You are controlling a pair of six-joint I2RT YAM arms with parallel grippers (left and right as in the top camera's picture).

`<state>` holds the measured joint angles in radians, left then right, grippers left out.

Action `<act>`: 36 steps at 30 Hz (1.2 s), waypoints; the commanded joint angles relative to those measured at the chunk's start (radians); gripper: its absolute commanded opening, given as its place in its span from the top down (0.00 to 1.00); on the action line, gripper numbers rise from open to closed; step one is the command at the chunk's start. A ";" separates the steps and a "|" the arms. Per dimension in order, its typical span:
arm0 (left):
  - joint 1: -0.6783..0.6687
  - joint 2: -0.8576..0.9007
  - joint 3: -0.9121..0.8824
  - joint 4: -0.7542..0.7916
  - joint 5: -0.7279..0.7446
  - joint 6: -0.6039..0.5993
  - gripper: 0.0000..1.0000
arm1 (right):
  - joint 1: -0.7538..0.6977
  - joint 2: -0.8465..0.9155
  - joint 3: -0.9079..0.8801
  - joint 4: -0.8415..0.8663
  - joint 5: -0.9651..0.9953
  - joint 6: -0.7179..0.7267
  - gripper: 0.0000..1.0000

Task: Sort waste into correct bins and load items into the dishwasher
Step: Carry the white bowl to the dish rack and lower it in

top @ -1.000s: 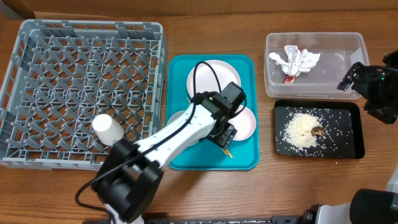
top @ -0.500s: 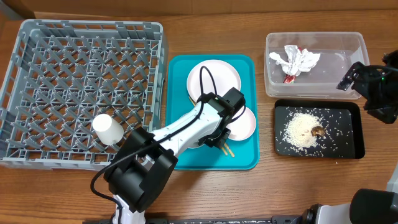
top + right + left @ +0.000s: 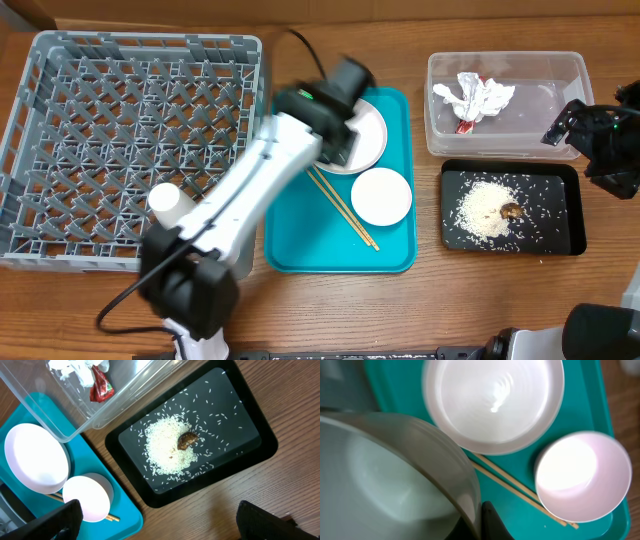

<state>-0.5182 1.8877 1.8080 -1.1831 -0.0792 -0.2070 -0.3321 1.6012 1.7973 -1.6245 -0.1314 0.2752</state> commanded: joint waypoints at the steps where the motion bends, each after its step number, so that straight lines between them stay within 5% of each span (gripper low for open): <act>1: 0.142 -0.038 0.052 -0.009 0.200 0.098 0.96 | 0.001 -0.018 0.022 0.002 -0.005 -0.007 0.00; 15: 0.688 -0.001 0.051 -0.043 0.977 0.407 0.96 | 0.001 -0.018 0.022 0.002 -0.005 -0.007 0.00; 23: 0.811 0.097 0.050 -0.100 1.142 0.476 0.96 | 0.001 -0.018 0.022 -0.002 -0.005 -0.007 0.00; 36: 0.924 0.281 0.050 -0.149 1.178 0.546 0.96 | 0.001 -0.018 0.022 -0.006 -0.005 -0.014 0.00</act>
<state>0.3798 2.1212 1.8523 -1.3243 1.1076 0.2878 -0.3321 1.6012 1.7973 -1.6348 -0.1314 0.2718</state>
